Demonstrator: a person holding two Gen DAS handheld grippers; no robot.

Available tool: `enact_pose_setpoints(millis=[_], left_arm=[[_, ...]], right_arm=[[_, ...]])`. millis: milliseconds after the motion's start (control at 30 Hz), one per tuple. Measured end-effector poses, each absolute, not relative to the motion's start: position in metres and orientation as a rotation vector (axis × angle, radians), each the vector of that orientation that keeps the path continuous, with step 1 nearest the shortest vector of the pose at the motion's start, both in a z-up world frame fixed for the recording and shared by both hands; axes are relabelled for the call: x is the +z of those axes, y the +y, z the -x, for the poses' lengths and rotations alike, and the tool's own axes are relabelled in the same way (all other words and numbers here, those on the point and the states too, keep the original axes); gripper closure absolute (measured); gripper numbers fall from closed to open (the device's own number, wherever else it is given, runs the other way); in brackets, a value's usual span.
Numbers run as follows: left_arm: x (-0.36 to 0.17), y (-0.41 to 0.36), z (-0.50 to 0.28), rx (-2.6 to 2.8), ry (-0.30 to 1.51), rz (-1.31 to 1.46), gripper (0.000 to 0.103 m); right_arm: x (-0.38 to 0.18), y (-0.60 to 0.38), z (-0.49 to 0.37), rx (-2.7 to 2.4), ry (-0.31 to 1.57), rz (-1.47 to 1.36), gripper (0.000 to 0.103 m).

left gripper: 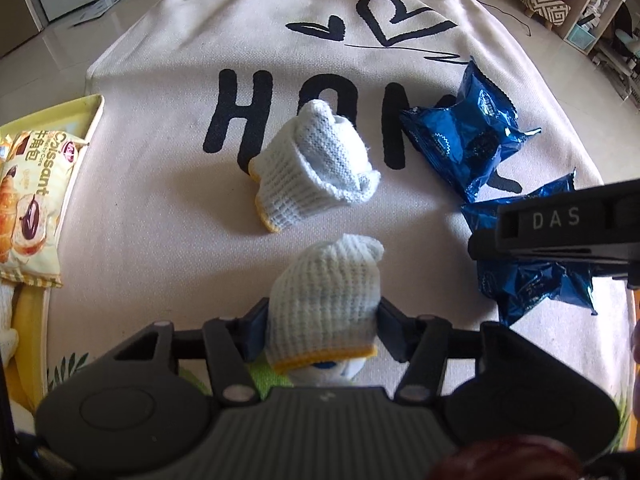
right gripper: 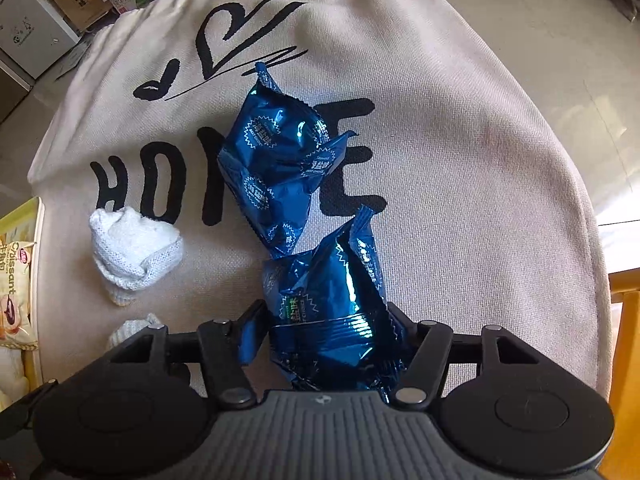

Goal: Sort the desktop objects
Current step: 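Close right tool on a blue foil bag while left tool holds the glove, then carry glove with left tool to yellow tray while right tool drops blue bag there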

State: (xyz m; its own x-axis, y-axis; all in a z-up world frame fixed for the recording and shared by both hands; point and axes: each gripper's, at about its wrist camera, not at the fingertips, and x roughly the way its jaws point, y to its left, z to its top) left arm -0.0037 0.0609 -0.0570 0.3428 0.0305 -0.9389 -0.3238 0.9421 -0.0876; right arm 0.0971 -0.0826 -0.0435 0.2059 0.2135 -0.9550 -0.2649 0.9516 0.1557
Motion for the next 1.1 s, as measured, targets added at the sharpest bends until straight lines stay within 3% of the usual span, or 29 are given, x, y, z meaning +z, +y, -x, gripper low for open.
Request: enact_pose_setpoints(millis=[67,1100], left_arm=[[-0.051,0.065,0.004,0.24,1.189,0.299,0.049],[0.007,0.106,0.016,0.303,1.049,0.386,0.049]], right_arm=[[-0.038,-0.083,-0.097,0.34,1.322,0.018,0.046],[0.039,-0.034,-0.078,0.481,1.161,-0.072,0.047]])
